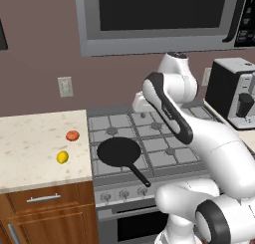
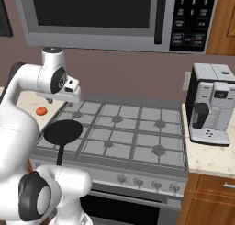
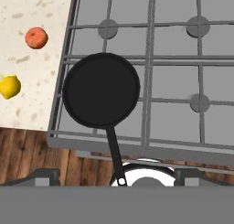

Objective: Put the squash and lemon in the pan. Then turn on the front left burner and set the heat to medium.

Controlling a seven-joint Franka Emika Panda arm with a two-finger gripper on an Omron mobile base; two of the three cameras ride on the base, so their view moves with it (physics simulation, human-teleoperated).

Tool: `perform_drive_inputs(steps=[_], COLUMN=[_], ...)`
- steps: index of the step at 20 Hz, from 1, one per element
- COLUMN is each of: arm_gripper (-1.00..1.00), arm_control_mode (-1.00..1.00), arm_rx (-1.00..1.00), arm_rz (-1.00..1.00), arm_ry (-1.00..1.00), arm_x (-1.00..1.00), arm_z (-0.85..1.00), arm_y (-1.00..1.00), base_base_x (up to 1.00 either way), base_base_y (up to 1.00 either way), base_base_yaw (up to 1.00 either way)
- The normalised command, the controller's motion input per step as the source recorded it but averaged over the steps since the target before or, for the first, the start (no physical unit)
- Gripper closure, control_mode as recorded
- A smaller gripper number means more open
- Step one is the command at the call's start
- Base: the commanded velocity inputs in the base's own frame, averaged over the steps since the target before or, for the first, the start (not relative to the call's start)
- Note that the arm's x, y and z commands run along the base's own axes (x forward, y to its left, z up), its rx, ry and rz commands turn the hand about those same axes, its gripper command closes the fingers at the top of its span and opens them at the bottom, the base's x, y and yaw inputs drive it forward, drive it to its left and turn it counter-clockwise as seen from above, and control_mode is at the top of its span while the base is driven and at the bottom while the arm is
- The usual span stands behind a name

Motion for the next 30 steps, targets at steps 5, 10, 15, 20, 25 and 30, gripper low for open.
perform_drive_inputs(steps=[5, 10, 15, 20, 25, 30], arm_gripper=[-1.00, -1.00, -1.00, -1.00, -1.00, -1.00], arm_control_mode=[-1.00, -1.00, -1.00, -1.00, -1.00, -1.00], arm_rx=[0.05, 0.00, 0.00, 0.00, 0.00, 0.00], arm_rz=[-0.05, 0.01, 0.00, 0.00, 0.00, 0.00], arm_ry=[-0.02, -0.04, 0.00, 0.00, 0.00, 0.00], arm_x=[-0.03, 0.06, 0.00, 0.00, 0.00, 0.00], arm_z=[-0.08, -0.01, 0.00, 0.00, 0.00, 0.00], arm_y=[0.61, 0.14, 0.42, 0.53, 0.50, 0.50], base_base_x=[0.00, 0.00, 0.00, 0.00, 0.00, 0.00], base_base_y=[0.00, 0.00, 0.00, 0.00, 0.00, 0.00], base_base_yaw=[0.00, 0.00, 0.00, 0.00, 0.00, 0.00])
